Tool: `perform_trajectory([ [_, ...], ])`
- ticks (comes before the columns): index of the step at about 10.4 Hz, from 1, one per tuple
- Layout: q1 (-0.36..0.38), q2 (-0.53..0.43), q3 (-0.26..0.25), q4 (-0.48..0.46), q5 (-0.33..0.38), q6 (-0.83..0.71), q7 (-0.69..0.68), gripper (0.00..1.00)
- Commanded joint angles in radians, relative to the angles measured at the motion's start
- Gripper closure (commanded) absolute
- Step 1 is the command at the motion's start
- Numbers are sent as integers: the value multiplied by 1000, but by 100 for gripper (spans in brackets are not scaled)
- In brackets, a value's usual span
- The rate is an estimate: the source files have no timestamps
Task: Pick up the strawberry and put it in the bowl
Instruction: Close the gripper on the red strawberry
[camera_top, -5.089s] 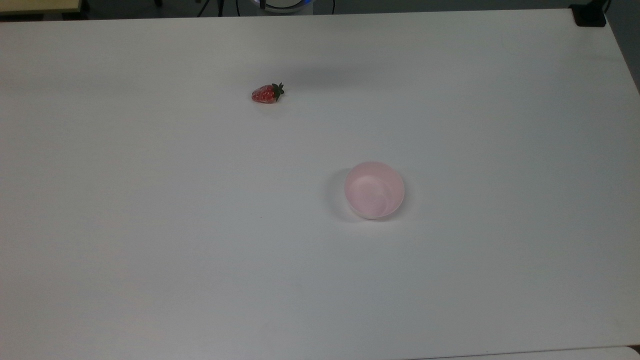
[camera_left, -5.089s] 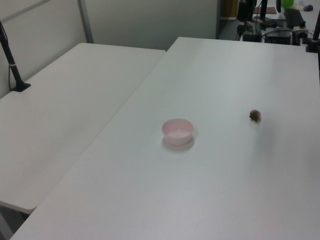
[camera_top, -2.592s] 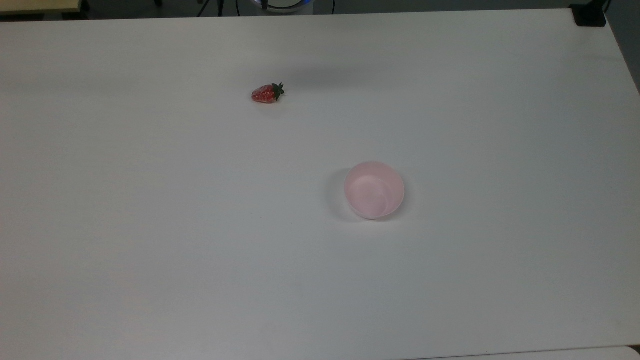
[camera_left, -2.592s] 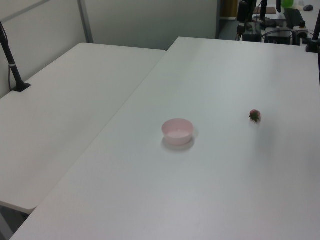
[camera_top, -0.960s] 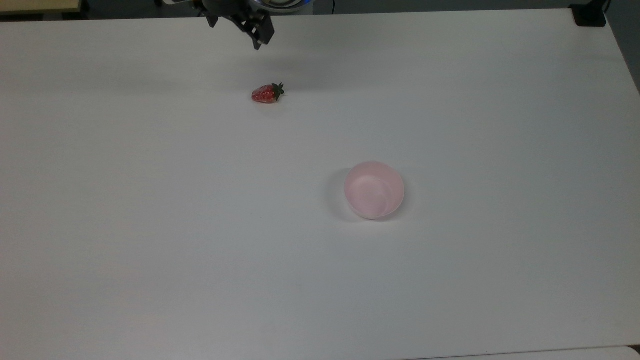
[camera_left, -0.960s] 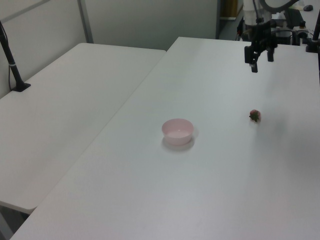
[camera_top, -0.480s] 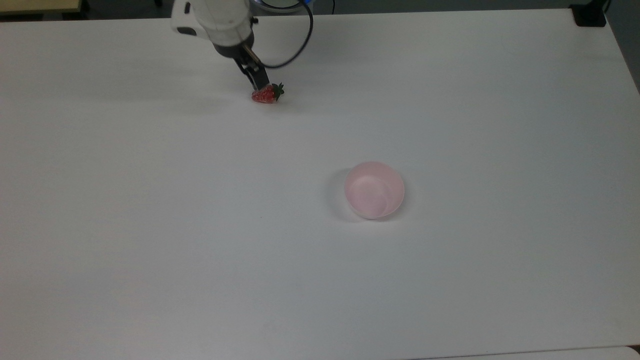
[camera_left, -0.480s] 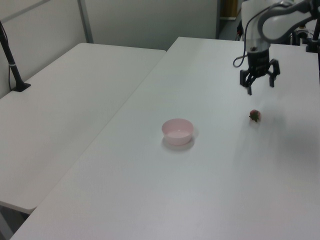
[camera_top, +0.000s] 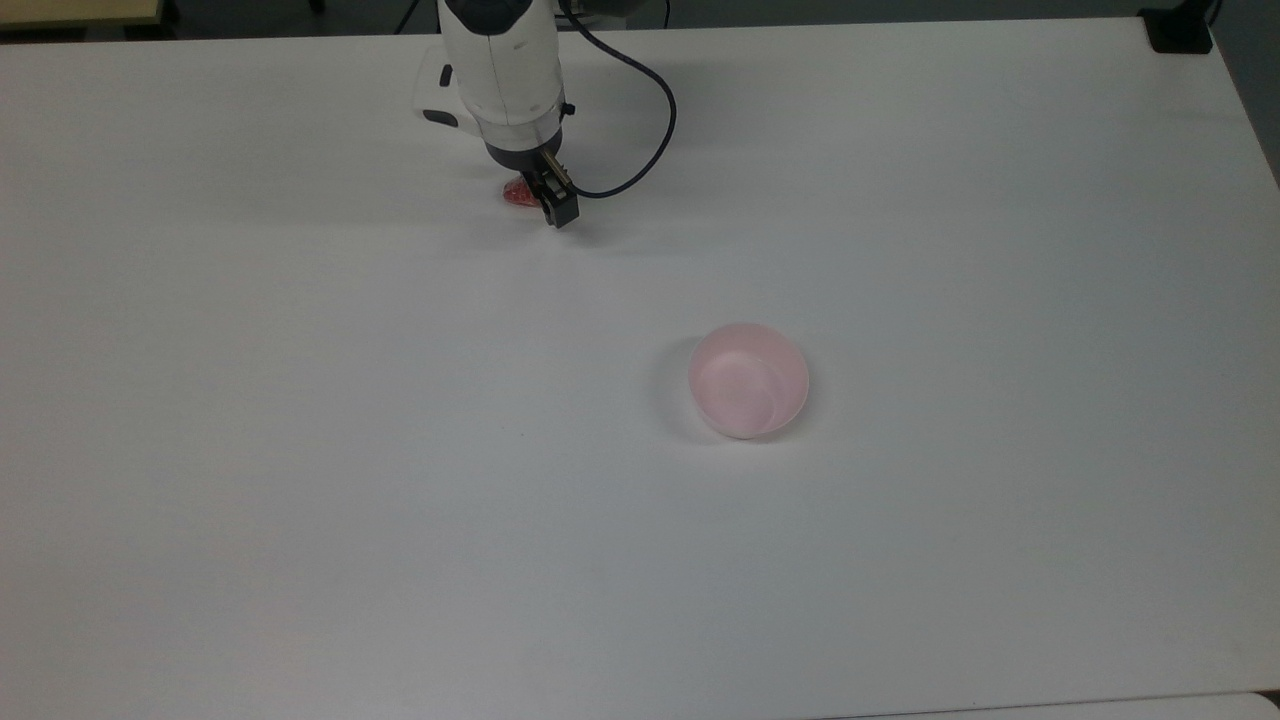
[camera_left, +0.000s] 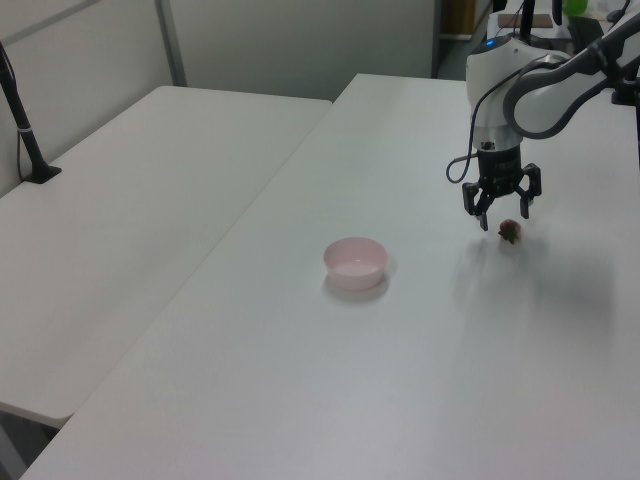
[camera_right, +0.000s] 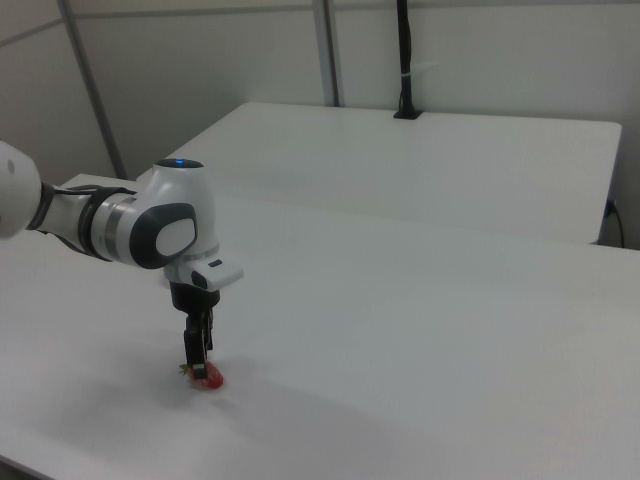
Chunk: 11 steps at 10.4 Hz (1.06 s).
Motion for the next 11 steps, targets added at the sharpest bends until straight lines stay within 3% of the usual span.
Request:
perform_trajectory([
  [1, 8, 2, 2, -18, 2, 23, 16, 25],
  [5, 9, 5, 2, -18, -33, 25, 9, 74],
  [8, 11, -7, 4, 13, -36, 12, -7, 80],
  [10, 14, -1, 13, 152, -33, -55, -10, 80],
  [11, 11, 3, 54, 233, -32, -72, -11, 79],
])
